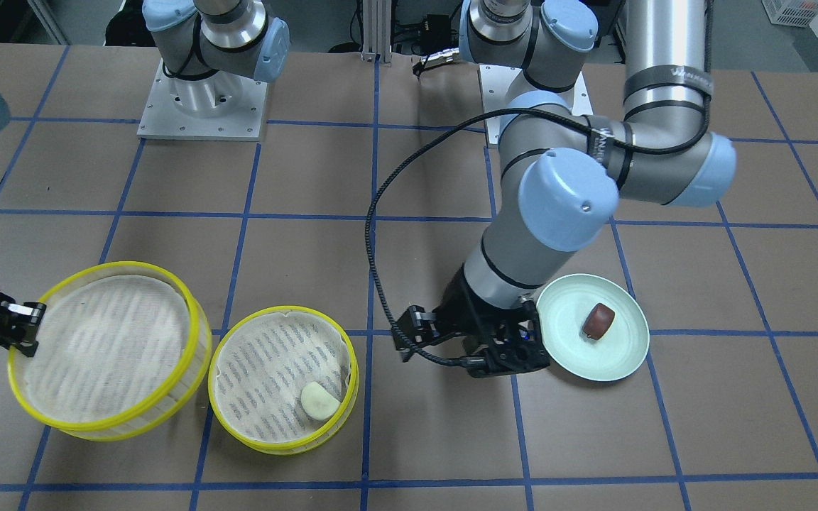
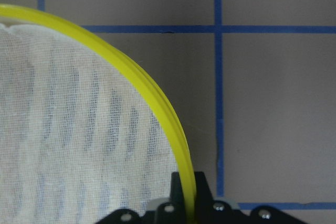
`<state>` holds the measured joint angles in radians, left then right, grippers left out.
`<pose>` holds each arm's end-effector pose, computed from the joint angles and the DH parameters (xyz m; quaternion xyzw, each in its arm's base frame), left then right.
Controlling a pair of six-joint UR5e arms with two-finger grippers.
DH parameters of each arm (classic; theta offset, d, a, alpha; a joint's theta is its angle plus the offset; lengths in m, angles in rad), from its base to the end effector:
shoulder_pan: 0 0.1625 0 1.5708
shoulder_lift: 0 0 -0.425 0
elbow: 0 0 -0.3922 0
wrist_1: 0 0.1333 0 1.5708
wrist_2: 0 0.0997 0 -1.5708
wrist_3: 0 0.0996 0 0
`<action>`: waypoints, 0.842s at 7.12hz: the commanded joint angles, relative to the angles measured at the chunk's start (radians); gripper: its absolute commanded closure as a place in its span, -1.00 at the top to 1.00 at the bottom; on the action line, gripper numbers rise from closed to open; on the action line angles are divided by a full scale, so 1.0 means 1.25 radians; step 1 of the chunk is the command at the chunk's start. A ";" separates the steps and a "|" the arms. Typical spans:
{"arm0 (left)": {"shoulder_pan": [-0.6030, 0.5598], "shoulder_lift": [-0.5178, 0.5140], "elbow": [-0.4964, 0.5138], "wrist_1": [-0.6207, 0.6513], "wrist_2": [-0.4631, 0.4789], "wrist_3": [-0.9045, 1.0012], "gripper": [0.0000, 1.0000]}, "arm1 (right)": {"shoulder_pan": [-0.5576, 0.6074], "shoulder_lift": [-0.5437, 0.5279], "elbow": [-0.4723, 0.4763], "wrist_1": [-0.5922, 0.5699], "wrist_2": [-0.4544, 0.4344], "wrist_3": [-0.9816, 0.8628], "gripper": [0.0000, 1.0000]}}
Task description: Stack buns with steamer
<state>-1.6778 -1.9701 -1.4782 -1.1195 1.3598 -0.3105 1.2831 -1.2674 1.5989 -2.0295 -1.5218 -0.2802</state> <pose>-0.2229 -0.6316 0.3536 0.0932 -0.9875 0.0485 0.1176 -0.0404 -0.6235 0.3544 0.0022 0.9977 -0.0678 0.0057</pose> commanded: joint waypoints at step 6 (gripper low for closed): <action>0.300 0.069 -0.209 -0.127 0.169 0.810 0.92 | 0.241 0.042 0.058 -0.137 -0.075 0.309 -0.99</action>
<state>-1.3633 -1.8782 -1.6776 -1.3103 1.5735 0.5107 1.5814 -1.2279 1.6430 -2.1509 -1.6217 0.0987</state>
